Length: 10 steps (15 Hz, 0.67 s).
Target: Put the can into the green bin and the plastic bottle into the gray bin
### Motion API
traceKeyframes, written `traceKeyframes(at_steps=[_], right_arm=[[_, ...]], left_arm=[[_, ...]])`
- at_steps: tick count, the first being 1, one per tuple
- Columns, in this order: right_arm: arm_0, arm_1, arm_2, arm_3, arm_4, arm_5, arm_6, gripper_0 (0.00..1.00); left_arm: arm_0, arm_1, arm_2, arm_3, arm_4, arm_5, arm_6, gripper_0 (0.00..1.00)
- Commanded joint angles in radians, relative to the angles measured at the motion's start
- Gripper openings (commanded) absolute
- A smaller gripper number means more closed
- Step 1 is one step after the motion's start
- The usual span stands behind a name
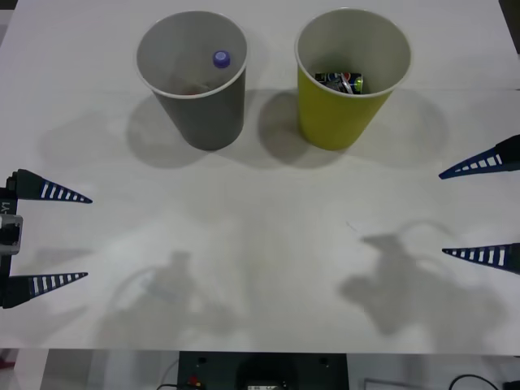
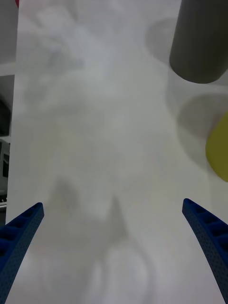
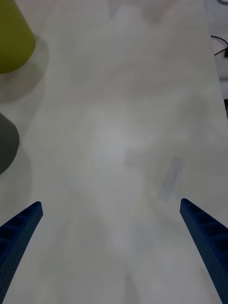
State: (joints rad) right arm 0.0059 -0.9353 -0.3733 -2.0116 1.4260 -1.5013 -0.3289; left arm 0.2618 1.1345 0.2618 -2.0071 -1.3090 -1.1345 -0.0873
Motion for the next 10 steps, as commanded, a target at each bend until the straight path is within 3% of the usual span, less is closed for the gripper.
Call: traceKeyframes(at_steps=[1,10], right_arm=[[0.068,-0.002,-0.026,-0.046,0.024,0.023,0.007,1.00],[0.121,-0.002,-0.036,-0.050,0.044,0.029,0.037,1.00]], left_arm=[[0.000,0.000,0.000,0.000,0.000,0.000,0.000,1.00],[0.000,0.000,0.000,0.000,0.000,0.000,0.000,1.00]])
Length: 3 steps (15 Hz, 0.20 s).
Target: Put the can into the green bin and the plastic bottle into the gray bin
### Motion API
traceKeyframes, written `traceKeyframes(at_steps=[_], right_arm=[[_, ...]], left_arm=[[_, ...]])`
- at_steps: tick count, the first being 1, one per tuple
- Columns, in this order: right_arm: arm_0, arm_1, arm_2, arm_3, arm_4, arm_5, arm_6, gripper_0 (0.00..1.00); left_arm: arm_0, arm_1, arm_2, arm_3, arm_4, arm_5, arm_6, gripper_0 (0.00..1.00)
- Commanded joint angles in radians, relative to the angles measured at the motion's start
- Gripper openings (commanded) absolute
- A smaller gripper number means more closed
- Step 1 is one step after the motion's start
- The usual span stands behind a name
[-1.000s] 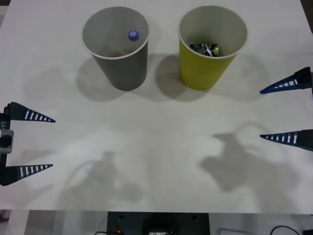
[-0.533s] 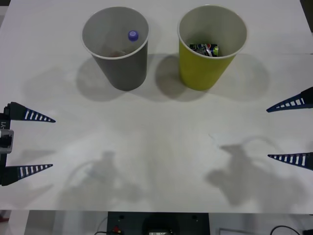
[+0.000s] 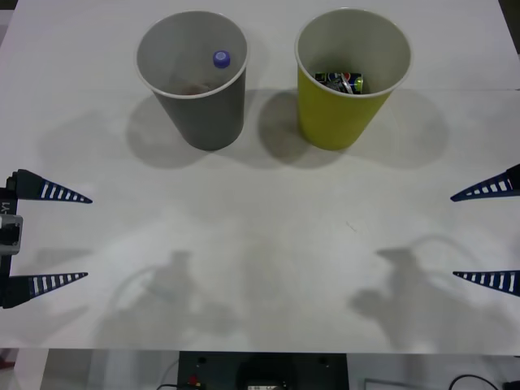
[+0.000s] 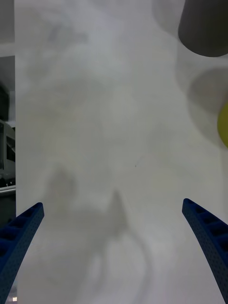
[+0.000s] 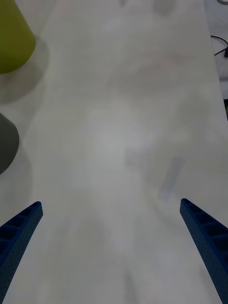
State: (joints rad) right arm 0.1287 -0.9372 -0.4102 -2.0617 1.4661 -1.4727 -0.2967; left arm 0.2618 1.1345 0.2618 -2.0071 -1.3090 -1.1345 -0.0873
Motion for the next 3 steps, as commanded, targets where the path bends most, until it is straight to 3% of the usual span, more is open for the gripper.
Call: traceKeyframes(at_steps=[1,3], right_arm=[[-0.001,0.001,0.001,0.000,0.002,0.000,0.008,1.00],[-0.004,0.000,0.001,0.000,0.002,0.003,0.008,1.00]], left_arm=[[0.000,0.000,0.000,0.000,0.000,0.000,0.000,1.00],[0.000,0.000,0.000,0.000,0.000,0.000,0.000,1.00]])
